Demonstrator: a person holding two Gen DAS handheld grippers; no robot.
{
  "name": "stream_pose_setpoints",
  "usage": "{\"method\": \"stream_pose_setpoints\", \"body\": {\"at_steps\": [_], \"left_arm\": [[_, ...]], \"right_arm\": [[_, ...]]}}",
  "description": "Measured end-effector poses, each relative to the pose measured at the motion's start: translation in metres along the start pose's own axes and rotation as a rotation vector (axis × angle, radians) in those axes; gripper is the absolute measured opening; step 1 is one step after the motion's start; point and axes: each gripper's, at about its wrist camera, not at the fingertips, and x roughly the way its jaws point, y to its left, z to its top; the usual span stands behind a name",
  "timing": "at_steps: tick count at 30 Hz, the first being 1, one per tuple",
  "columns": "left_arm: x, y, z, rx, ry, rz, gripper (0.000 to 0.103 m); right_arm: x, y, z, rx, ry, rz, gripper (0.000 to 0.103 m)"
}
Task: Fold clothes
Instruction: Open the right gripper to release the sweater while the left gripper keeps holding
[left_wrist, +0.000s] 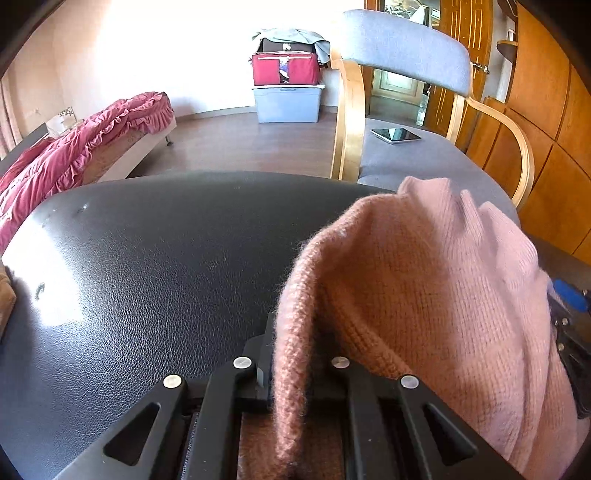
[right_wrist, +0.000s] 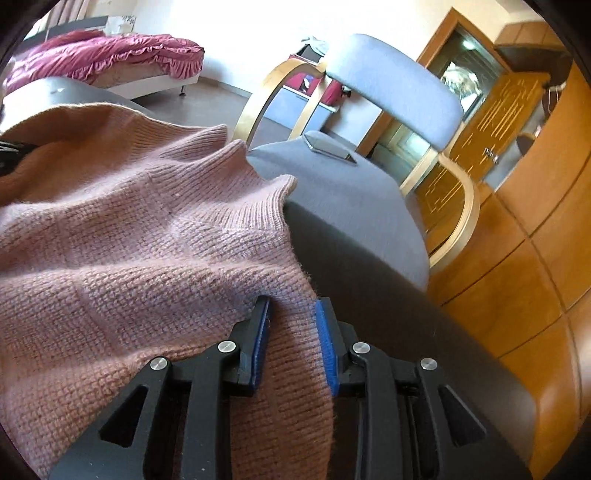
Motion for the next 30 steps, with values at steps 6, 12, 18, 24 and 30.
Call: {"method": "stream_pose_setpoints", "body": {"at_steps": [6, 12, 18, 24, 30], "left_arm": [[0.0, 0.003, 0.0, -0.004, -0.004, -0.005, 0.01], [-0.001, 0.014, 0.0, -0.05, 0.0, -0.07, 0.01], [-0.004, 0.05, 0.0, -0.211, 0.064, -0.275, 0.012], [-0.022, 0.128, -0.026, -0.522, 0.096, -0.489, 0.014], [-0.058, 0.133, -0.051, -0.331, 0.148, -0.498, 0.015]], "right_arm": [[-0.018, -0.021, -0.003, 0.1, -0.007, -0.019, 0.046], [-0.084, -0.087, -0.052, 0.5, -0.037, 0.171, 0.079], [-0.15, -0.093, -0.125, 0.645, -0.017, 0.264, 0.08], [-0.167, -0.074, -0.175, 0.716, 0.045, 0.326, 0.08], [-0.165, -0.06, -0.199, 0.809, 0.1, 0.418, 0.08]]}}
